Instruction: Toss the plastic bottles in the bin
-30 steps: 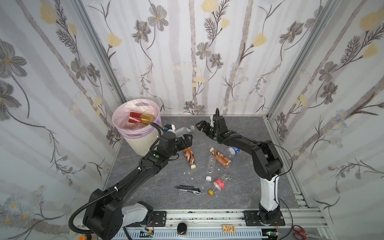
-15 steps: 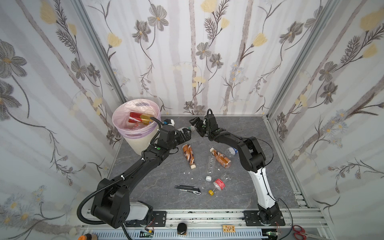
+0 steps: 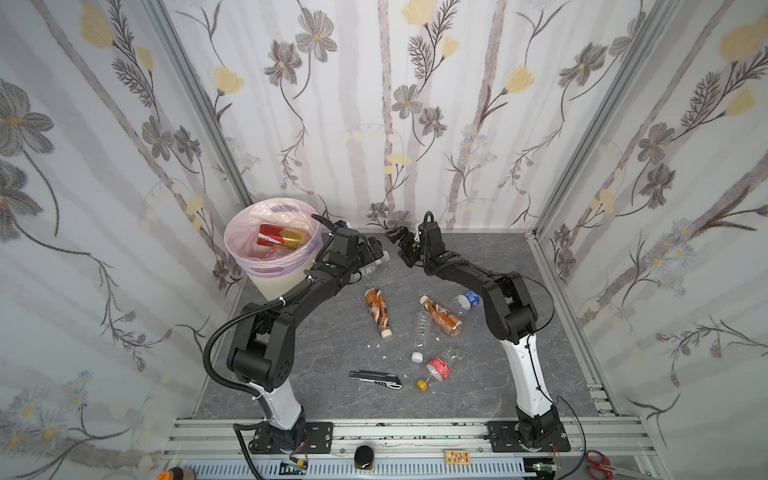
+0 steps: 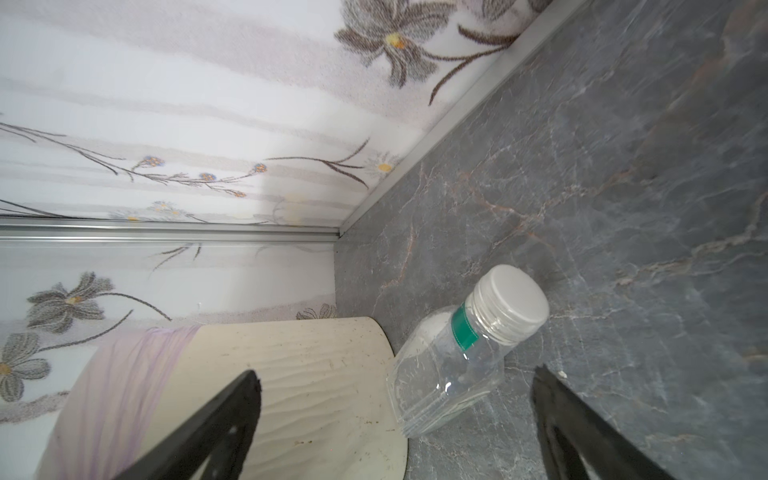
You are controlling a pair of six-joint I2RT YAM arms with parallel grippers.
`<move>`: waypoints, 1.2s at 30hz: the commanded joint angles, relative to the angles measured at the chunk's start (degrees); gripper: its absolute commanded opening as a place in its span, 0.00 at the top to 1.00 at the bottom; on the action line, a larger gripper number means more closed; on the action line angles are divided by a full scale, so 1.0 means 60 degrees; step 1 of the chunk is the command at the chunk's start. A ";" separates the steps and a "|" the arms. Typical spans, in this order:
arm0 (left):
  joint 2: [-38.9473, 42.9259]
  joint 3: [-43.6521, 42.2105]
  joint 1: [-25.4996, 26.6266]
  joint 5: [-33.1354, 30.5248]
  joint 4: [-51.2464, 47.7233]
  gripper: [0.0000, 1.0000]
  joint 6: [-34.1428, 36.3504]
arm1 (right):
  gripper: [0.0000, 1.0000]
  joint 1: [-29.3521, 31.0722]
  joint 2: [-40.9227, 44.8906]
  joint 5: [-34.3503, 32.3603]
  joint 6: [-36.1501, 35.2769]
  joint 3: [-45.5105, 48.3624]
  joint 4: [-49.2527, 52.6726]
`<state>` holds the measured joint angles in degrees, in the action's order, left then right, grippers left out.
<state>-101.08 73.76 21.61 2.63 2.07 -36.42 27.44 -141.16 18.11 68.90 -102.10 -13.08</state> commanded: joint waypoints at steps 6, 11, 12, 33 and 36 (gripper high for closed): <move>-0.2215 0.2072 0.0017 -0.0339 -0.0034 0.00 0.0763 | 0.00 -0.0750 0.1184 0.0601 -0.0438 0.1303 -0.0544; -0.3364 0.3542 -0.0003 -0.0868 -0.0745 0.00 0.1275 | 0.00 -0.1085 0.1938 0.0863 -0.1101 0.2059 -0.0521; -0.3579 0.3826 -0.0023 -0.0931 -0.0914 0.00 0.1323 | 0.00 -0.1130 0.2068 0.0850 -0.1334 0.2124 -0.0370; -0.5359 0.5672 -0.0113 -0.0155 -0.3376 0.00 0.1341 | 0.00 -0.1432 0.3787 0.1072 -0.1864 0.4772 -0.1415; -0.5304 0.5431 -0.0078 -0.0012 -0.3377 0.00 0.1239 | 0.00 -0.1433 0.4016 0.1018 -0.1898 0.5079 -0.1500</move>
<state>-133.86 107.20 20.91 1.76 -17.82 -28.69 18.79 -118.39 24.25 57.80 -72.64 -18.39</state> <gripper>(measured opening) 0.997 0.995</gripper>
